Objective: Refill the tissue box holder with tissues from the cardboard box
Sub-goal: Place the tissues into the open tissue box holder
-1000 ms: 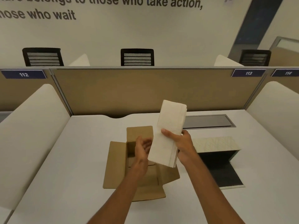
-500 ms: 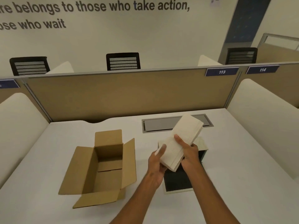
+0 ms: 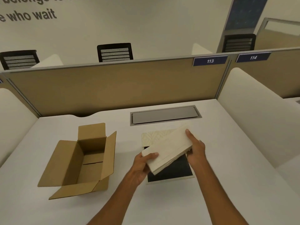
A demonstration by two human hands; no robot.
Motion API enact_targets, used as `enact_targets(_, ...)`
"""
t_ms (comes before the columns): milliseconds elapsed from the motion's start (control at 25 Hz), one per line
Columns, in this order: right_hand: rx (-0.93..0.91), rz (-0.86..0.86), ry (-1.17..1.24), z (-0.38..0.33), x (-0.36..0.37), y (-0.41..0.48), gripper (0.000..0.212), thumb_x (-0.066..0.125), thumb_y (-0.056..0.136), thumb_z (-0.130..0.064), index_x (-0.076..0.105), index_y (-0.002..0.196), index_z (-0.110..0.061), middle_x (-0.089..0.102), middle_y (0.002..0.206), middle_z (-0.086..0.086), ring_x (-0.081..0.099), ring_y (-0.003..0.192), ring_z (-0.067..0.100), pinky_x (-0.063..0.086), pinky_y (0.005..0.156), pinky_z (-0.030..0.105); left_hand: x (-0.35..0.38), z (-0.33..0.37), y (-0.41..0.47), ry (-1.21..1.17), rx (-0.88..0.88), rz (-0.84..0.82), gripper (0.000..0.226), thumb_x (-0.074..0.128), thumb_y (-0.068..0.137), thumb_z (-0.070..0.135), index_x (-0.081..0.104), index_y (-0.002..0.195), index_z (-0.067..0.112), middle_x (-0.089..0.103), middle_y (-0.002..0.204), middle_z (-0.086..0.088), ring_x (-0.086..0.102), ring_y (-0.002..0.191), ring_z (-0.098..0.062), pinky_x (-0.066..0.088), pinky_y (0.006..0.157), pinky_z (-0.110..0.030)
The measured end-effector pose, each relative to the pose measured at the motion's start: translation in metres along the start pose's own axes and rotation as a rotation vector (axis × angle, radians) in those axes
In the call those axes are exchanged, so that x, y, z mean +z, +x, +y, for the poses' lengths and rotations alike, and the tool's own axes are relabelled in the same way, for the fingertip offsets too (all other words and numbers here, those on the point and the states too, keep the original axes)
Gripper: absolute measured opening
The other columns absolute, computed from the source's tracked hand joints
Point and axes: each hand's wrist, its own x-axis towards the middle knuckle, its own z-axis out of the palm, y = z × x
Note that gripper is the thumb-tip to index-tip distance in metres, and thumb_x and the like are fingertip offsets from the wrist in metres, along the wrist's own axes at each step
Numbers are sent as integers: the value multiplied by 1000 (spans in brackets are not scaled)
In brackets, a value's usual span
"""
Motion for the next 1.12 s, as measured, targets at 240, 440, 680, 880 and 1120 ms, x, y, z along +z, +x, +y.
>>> enact_targets(240,110,-150,-303,-4,-33,-8,25,76,77,-18,64,98,-10,66,109,15,59,105,31,55,83,39,-29,-3,15,-11,-76,55,44,77,69,1,65,111,2,71,107,-16,66,97,-31,56,82,-39)
enact_targets(440,230,-66,-341,12,-46,-18,21,76,77,-12,64,91,-6,66,96,13,60,89,26,53,76,37,-40,-6,19,70,-231,88,42,80,64,0,66,105,-2,70,100,-18,66,87,-31,57,61,-32)
enact_targets(680,302,16,-310,28,-60,-10,27,77,76,-12,62,95,-1,65,94,16,60,86,28,52,83,41,-40,-12,35,207,-301,120,60,89,53,8,67,109,-2,70,111,-19,65,105,-35,56,87,-41)
enact_targets(880,286,3,-467,26,-58,16,27,77,78,-20,60,92,-4,64,90,11,58,81,23,51,78,35,-31,-16,61,353,-312,201,88,92,38,29,60,117,4,63,117,-16,61,107,-32,50,73,-35)
enact_targets(1120,303,-6,-631,31,-62,46,32,73,81,-23,54,100,-5,58,86,8,54,86,24,46,100,43,-18,-20,61,383,-309,298,76,89,61,19,46,119,-2,58,114,-15,60,90,-26,52,66,-34)
